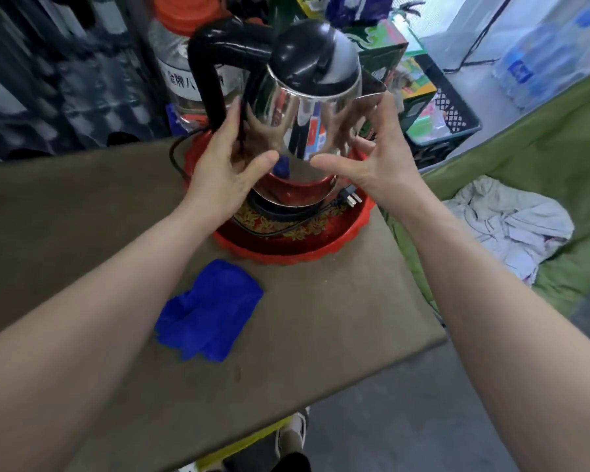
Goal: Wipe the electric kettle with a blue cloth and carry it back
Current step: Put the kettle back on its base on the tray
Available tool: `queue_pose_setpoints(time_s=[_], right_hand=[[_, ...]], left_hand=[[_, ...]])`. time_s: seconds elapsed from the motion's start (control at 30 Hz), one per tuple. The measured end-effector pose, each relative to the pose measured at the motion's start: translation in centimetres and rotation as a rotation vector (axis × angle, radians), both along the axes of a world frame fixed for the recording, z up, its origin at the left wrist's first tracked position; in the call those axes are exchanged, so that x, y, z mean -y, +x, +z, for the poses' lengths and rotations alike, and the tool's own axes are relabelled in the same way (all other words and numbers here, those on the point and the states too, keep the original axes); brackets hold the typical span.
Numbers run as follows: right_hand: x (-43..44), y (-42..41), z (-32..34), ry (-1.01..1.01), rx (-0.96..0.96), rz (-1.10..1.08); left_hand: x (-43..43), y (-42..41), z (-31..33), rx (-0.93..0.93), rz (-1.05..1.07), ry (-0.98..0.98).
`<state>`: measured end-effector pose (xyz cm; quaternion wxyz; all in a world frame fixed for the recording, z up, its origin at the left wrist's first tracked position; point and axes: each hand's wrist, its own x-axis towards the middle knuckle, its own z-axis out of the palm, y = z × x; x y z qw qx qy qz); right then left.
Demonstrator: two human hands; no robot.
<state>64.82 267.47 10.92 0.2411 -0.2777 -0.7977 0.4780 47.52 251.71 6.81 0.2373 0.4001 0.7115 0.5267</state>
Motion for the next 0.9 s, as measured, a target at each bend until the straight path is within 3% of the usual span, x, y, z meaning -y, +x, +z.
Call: queue_pose_setpoints(time_s=[0.4,0.67,0.9], right_hand=[[1.9,1.2,0.3,-0.020,0.026,-0.052],[0.8,0.5,0.8,-0.123,0.024,0.013],[-1.7,-1.2,1.6,-0.084,0.038,0.007]], left_hand=[[1.4,0.3,0.8,0.074,-0.045,0.000],[0.8,0.2,0.9,0.014,-0.027,-0.091],[-1.7,-1.3,2.4,-0.019,-0.003,-0.147]])
